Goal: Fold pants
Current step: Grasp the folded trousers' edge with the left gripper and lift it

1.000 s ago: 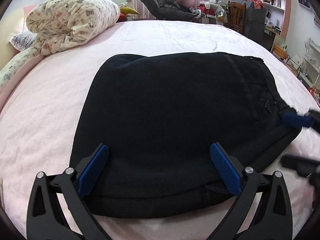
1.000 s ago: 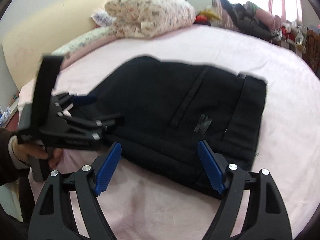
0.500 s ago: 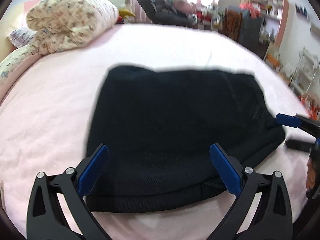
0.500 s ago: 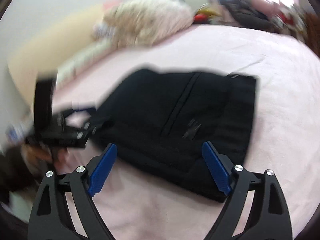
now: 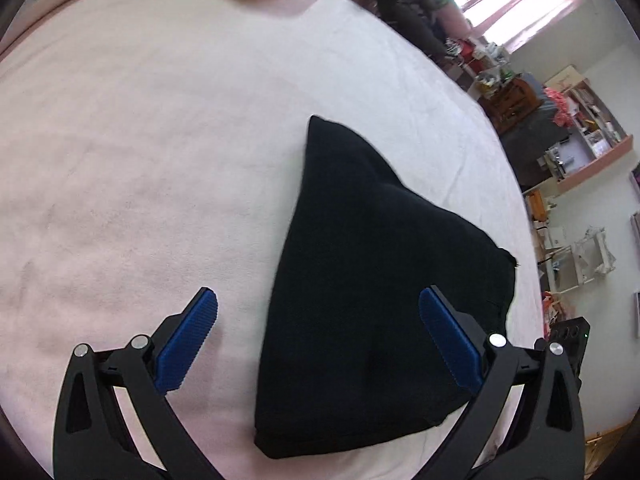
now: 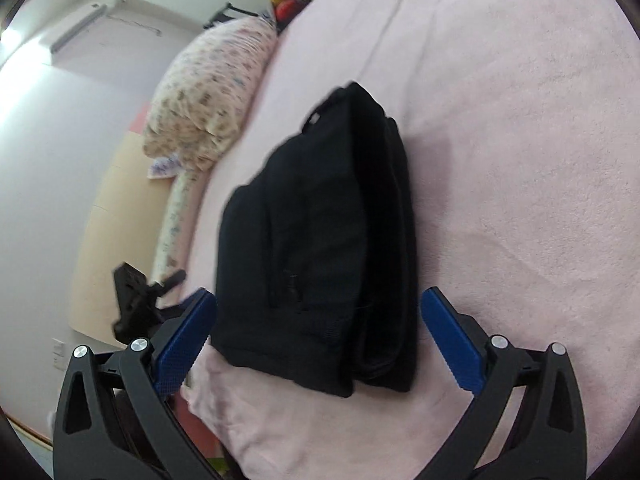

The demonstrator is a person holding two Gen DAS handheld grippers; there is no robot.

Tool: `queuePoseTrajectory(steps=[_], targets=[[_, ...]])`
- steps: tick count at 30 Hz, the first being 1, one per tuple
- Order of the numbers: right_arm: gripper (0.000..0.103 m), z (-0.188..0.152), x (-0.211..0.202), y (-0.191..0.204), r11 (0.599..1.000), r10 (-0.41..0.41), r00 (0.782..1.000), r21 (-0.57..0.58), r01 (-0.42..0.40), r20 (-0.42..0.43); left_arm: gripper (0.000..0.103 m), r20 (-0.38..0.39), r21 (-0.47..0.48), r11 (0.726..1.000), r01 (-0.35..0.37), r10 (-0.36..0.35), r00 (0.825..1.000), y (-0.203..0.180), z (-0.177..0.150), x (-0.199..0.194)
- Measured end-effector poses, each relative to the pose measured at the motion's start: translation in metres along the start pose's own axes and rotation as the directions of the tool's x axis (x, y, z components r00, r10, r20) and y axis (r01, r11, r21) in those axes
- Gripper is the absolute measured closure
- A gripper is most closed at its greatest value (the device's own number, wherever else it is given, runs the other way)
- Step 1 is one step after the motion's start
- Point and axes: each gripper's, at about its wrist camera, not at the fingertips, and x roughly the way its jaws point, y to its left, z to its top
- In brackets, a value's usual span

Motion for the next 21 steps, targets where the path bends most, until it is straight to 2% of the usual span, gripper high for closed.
queuePoseTrajectory(steps=[3,7,13,16,21], targets=[[0.001,-0.001,0.006,-0.001,0.999,-0.026,1.000,0.020,0.026,-0.013,0.002,-0.041,0.010,0.999,-0.032,0.032,0.999,-0.002,-0.001,0.014],[0.001,-0.002,0.005,-0.008,0.999,-0.040,0.999,0.036,0.041,-0.012,0.002,-0.098,-0.011,1.000,-0.024,0.023,0.995,0.001,-0.002,0.032],[0.001,0.001,0.007,-0.013,0.999,-0.035,0.999,0.041,0.035,-0.005,0.002,-0.118,0.029,0.999,-0.042,0.045,0.992,-0.002,0.000,0.046],[0.001,0.003,0.009,-0.015,0.999,-0.024,1.000,0.040,0.024,-0.002,0.002,-0.126,0.049,0.998,-0.024,0.030,0.992,-0.007,0.001,0.047],[0.001,0.004,0.012,-0.018,0.999,0.005,1.000,0.036,-0.005,0.004,0.002,-0.139,0.062,0.997,0.047,-0.038,0.990,-0.020,0.000,0.054]])
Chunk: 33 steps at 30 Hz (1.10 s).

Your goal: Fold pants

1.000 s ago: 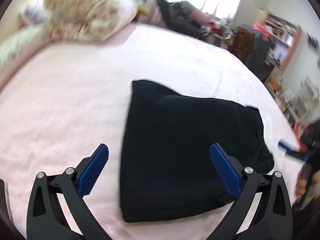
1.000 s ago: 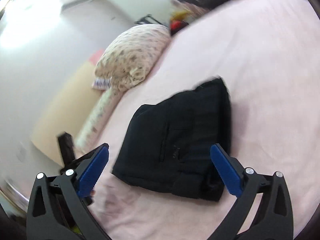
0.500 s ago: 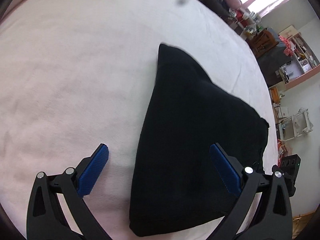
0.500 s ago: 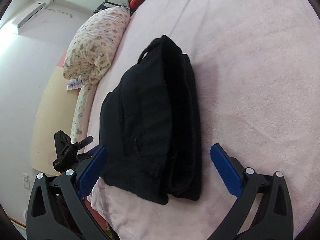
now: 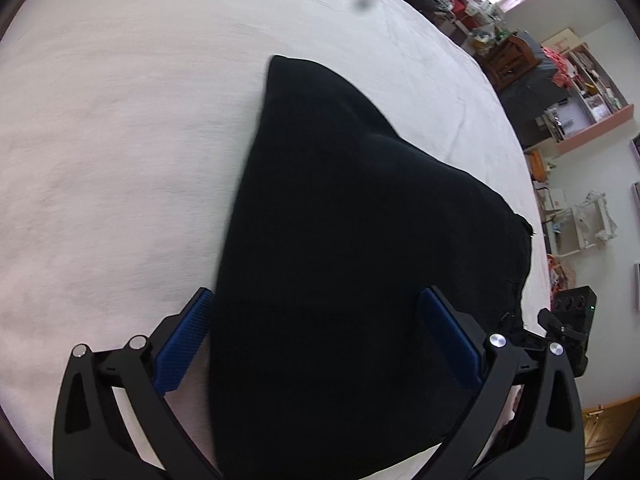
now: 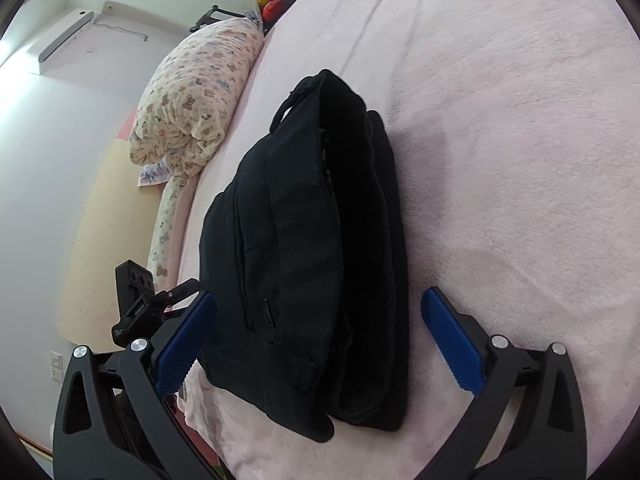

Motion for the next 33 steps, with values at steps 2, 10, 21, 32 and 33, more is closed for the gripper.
queuePoseTrajectory(steps=[2,10,21,32,33], targets=[[0.001,0.000,0.001,0.000,1.000,0.000,1.000,-0.006,0.000,-0.003,0.002,-0.006,0.004,1.000,-0.016,0.016,1.000,-0.005,0.000,0.004],[0.001,0.000,0.013,0.009,0.998,-0.007,1.000,-0.055,0.006,-0.017,0.002,-0.023,-0.006,1.000,0.013,-0.013,1.000,-0.007,0.002,0.007],[0.001,-0.003,0.015,0.009,0.988,0.127,0.991,-0.082,-0.130,-0.042,0.002,-0.051,-0.051,0.975,0.217,-0.220,0.974,-0.009,0.011,0.012],[0.023,0.000,0.008,-0.017,0.984,0.168,0.985,0.062,-0.170,0.030,0.002,-0.043,-0.132,0.962,0.240,-0.247,0.968,-0.004,0.014,0.021],[0.023,0.000,0.007,-0.019,0.983,0.170,0.985,0.066,-0.172,0.028,0.002,-0.044,-0.126,0.965,0.231,-0.239,0.970,-0.006,0.014,0.022]])
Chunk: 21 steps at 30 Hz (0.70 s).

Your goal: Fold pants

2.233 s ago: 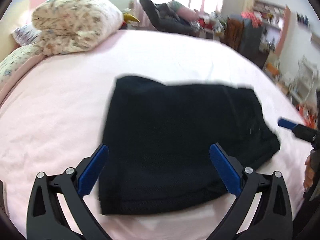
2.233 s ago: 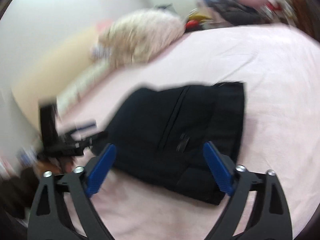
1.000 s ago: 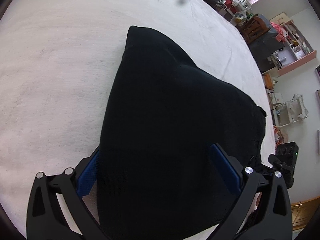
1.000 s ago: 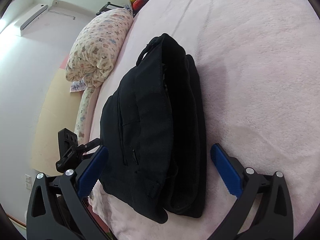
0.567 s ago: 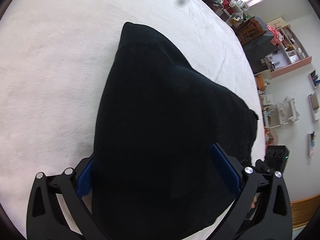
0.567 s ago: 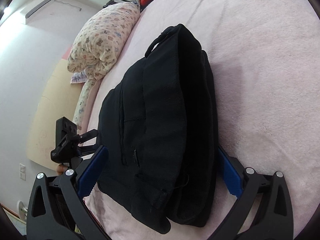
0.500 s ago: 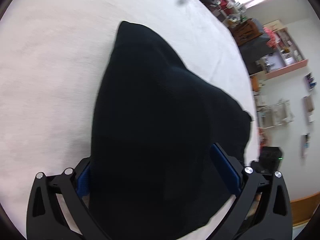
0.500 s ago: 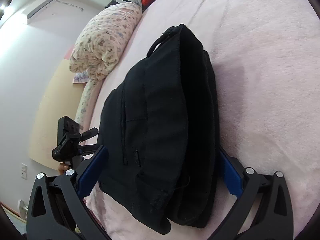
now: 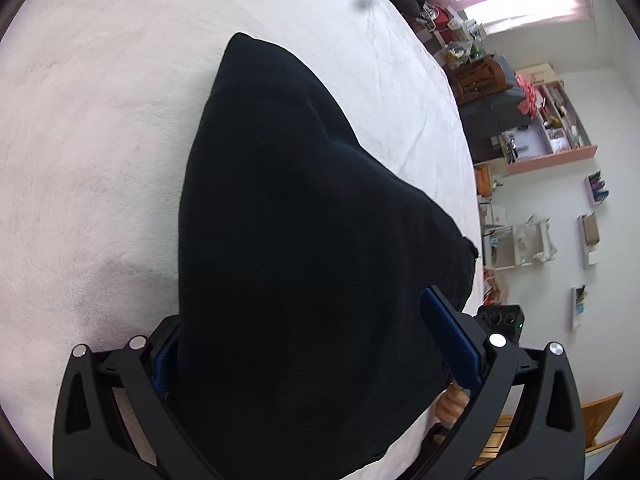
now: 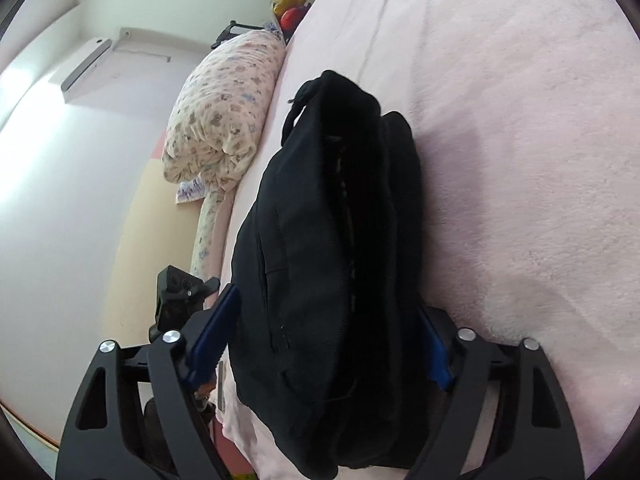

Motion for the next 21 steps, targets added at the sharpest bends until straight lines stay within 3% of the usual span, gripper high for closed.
queuePoseTrajectory(steps=[5,7,9,11,14,21], targets=[[0.025,-0.003,0.002,0.006,0.999,-0.014,1.000,-0.042,0.013,-0.017,0.002,0.007,0.006,1.000,-0.017,0.017,1.000,-0.004,0.001,0.001],[0.034,-0.004,0.003,0.005,0.999,-0.026,1.000,-0.040,0.025,-0.014,0.004,0.009,0.013,1.000,-0.025,0.025,1.000,-0.002,0.003,0.001],[0.052,-0.003,0.004,0.001,0.999,-0.036,0.999,-0.019,0.036,-0.010,0.007,0.015,0.009,0.999,-0.037,0.037,0.999,-0.004,0.002,0.001],[0.059,-0.002,0.005,-0.004,1.000,-0.020,1.000,0.011,0.020,-0.009,0.015,0.020,0.004,0.998,-0.059,0.059,0.998,-0.003,0.001,0.000],[0.062,-0.003,0.007,-0.002,1.000,-0.012,1.000,-0.001,0.012,0.007,0.038,0.029,-0.029,0.996,-0.081,0.082,0.996,0.005,0.000,-0.005],[0.066,-0.003,0.007,0.003,1.000,0.002,0.999,-0.019,-0.002,0.033,0.062,0.070,-0.043,0.996,-0.075,0.078,0.994,0.009,-0.004,-0.012]])
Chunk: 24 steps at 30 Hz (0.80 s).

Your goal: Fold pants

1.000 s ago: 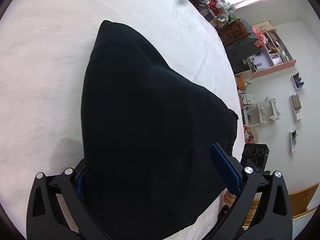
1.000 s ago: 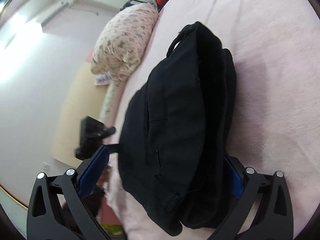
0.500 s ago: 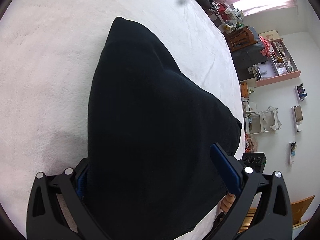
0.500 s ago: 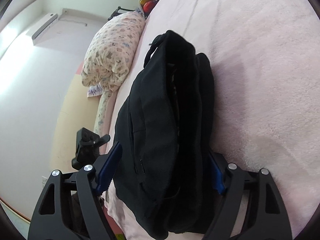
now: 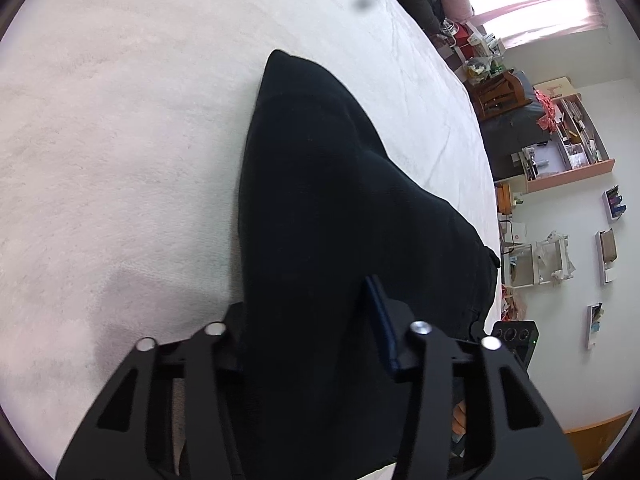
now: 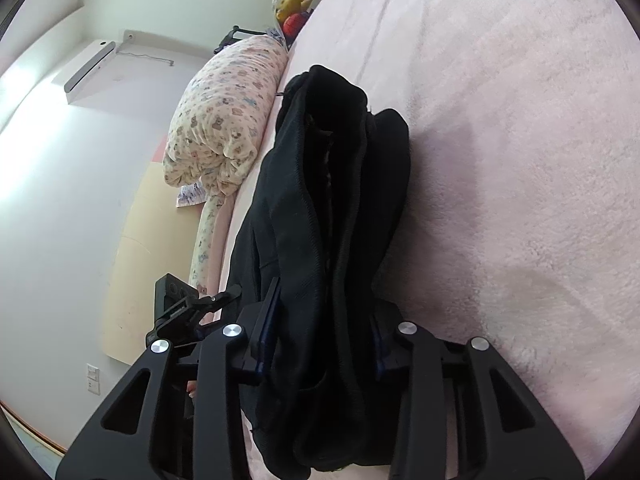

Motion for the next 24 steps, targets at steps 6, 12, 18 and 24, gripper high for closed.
queuePoseTrajectory(steps=[6,12,18,24], targets=[[0.067,0.004,0.003,0.007,0.999,0.050,0.999,0.000,-0.050,0.017,0.080,0.036,0.006,1.000,0.011,-0.011,0.999,-0.001,-0.003,-0.008],[0.068,0.004,0.004,0.014,0.998,0.066,0.997,-0.018,-0.065,0.031,0.089,0.081,0.054,0.999,0.004,-0.009,0.997,-0.008,-0.006,-0.018],[0.068,0.001,0.009,0.035,0.991,-0.046,0.997,-0.120,0.053,0.056,0.091,0.103,0.083,0.996,-0.022,0.014,0.995,-0.013,-0.008,-0.020],[0.070,0.000,0.008,0.049,0.989,-0.016,0.996,-0.143,0.028,0.086,0.094,0.145,0.126,0.992,-0.007,-0.011,0.989,-0.023,-0.008,-0.031]])
